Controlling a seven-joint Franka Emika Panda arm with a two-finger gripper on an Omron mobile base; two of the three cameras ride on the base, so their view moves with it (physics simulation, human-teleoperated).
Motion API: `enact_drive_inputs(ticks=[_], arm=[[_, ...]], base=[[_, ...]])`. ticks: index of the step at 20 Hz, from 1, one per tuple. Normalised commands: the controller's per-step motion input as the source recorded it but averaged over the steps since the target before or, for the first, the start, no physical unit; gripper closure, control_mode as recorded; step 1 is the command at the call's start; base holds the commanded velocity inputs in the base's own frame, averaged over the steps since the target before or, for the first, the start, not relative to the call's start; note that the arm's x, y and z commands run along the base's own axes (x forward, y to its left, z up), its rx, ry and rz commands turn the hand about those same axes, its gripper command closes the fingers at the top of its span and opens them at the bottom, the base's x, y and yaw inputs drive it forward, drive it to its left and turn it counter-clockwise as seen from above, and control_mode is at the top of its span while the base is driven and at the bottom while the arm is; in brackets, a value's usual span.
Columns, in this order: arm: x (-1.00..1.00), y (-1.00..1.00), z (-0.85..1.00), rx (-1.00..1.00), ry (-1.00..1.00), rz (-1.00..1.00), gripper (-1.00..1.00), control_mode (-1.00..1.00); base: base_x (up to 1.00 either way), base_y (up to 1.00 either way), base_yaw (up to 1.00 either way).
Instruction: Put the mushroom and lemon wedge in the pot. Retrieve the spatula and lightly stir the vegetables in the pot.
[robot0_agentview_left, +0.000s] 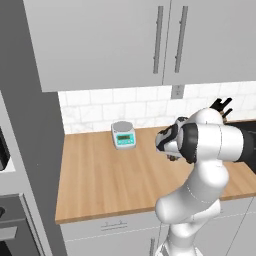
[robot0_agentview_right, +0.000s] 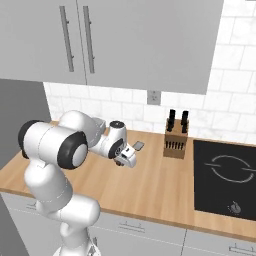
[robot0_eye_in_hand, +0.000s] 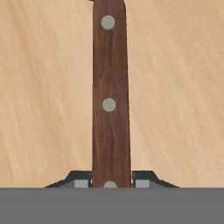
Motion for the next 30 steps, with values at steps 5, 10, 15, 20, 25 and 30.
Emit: enact_drive_inputs(ticks=[5,10,15,20,25,30], arm=[[0.0,0.0,0.0,0.0,0.0,0.0,1.0,-1.0],[0.0,0.0,-0.38,0.0,0.01,0.0,1.0,-1.0],[0.0,0.0,-0.98,-0.05,0.0,0.0,1.0,-1.0],[0.0,-0.13,-0.95,-0.14,0.0,0.0,1.0,-1.0],[-0.31,-0.58,-0.44,-0.03,-0.1,0.03,1.0,-1.0],[-0.63,-0.27,0.16,0.03,-0.46,0.12,1.0,-1.0]], base=[[0.0,0.0,0.0],[0.0,0.0,0.0],[0.0,0.0,0.0],[0.0,0.0,0.0],[0.0,0.0,0.0],[0.0,0.0,0.0]])
